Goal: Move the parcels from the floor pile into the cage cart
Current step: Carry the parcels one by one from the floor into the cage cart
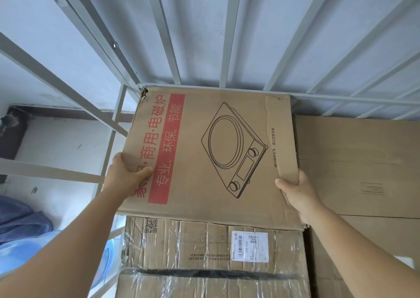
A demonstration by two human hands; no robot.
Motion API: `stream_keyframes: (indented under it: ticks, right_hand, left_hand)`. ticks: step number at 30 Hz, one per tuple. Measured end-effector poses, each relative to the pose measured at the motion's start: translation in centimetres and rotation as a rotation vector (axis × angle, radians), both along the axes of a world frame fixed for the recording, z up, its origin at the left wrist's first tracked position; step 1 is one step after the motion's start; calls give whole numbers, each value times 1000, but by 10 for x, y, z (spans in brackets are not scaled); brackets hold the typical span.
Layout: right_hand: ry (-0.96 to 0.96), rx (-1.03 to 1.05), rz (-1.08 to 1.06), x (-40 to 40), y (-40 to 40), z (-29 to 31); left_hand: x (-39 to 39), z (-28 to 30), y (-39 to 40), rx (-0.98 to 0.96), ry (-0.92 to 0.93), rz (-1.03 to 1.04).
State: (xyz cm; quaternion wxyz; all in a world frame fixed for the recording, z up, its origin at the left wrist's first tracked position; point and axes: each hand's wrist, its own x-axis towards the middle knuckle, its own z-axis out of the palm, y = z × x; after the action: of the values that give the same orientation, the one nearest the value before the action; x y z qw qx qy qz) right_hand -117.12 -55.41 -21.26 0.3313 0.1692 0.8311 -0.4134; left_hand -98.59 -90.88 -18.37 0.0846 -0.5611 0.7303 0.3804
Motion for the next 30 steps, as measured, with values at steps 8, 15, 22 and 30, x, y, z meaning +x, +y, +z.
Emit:
stream_keyframes:
  ticks: [8, 15, 22, 30]
  right_hand:
    - [24, -2, -41, -2, 54, 41]
    - [87, 20, -99, -30, 153, 97]
    - [102, 2, -151, -79, 277, 104]
    - [142, 50, -173, -149, 400, 87]
  left_hand:
    - [12, 14, 55, 62, 115, 41]
    - [-38, 50, 141, 124, 229, -5]
    - [-109, 65, 254, 138, 281, -64]
    - [-179, 44, 380, 214, 291, -59]
